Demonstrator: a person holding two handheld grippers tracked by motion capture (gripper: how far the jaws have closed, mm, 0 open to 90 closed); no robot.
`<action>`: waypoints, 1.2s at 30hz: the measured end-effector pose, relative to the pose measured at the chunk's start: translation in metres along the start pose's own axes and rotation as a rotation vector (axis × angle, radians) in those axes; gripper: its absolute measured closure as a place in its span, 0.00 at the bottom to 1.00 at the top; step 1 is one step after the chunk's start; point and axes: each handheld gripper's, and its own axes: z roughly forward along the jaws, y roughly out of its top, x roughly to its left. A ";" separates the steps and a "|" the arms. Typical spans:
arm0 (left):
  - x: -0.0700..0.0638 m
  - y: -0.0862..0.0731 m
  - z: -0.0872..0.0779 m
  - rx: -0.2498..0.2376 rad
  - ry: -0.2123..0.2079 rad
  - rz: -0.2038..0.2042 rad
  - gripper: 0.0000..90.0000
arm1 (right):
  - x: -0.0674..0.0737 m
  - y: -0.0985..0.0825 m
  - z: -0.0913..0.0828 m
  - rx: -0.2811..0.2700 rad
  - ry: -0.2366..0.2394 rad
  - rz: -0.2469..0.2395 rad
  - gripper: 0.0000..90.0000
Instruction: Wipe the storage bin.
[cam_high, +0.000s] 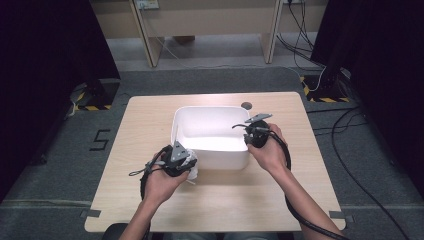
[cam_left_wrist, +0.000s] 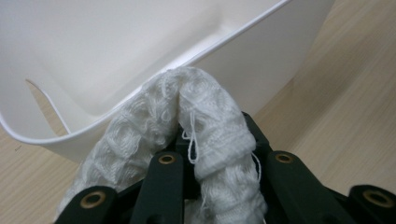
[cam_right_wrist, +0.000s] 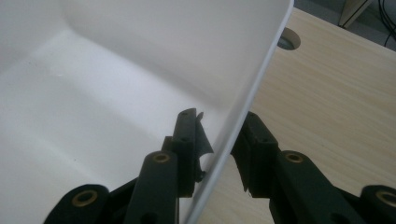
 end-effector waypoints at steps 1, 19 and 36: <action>0.000 0.000 0.000 -0.002 0.001 0.001 0.83 | 0.000 0.000 0.000 0.000 0.000 0.001 0.79; -0.001 -0.001 0.007 -0.004 -0.003 0.003 0.83 | 0.000 0.000 0.000 -0.001 0.002 0.004 0.78; -0.002 -0.007 0.015 0.004 -0.005 0.006 0.82 | 0.001 0.001 0.000 -0.005 0.006 0.010 0.78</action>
